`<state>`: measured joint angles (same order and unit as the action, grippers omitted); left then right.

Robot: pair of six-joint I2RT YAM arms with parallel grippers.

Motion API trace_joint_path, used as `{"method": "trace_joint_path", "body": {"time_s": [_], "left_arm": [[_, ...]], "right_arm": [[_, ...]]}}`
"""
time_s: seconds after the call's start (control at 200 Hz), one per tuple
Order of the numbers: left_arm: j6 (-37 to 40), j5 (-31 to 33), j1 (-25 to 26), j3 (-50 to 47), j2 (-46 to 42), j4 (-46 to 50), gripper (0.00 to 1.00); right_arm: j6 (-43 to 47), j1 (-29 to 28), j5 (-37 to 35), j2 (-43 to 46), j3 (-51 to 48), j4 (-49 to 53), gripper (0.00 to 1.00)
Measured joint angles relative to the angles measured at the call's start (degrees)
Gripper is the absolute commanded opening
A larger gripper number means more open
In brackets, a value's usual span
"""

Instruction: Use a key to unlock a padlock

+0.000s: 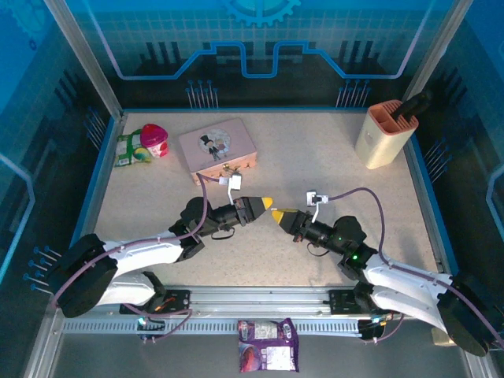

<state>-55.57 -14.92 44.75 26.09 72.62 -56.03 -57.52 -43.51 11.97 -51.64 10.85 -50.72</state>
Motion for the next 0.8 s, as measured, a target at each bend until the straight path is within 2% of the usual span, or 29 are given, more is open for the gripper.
{"method": "trace_joint_path", "body": {"time_s": [0.12,0.22,0.38,0.51,0.645,0.8], "left_arm": [[1.0,0.0,-0.1,0.0,-0.7,2.1,0.3],[3.1,0.7,-1.9,0.0,-4.3,9.4,0.48],[10.2,7.3,-6.2,3.0,-14.1,32.9,0.61],[17.0,14.0,-7.7,8.7,-15.5,47.8,0.67],[20.1,20.0,-8.9,10.4,-11.6,53.9,0.7],[19.3,26.8,-9.0,11.5,0.4,54.7,0.7]], "right_arm": [[1.6,-0.3,-0.6,1.6,0.7,3.9,0.0],[6.3,-2.4,-2.8,4.8,4.7,15.1,0.0],[17.4,-10.2,-12.7,8.4,14.8,35.4,0.0],[23.6,-12.9,-19.9,8.9,17.5,45.6,0.0],[27.2,-15.9,-26.4,8.9,17.5,53.1,0.0],[28.9,-18.8,-30.8,9.0,17.2,55.0,0.0]]}}
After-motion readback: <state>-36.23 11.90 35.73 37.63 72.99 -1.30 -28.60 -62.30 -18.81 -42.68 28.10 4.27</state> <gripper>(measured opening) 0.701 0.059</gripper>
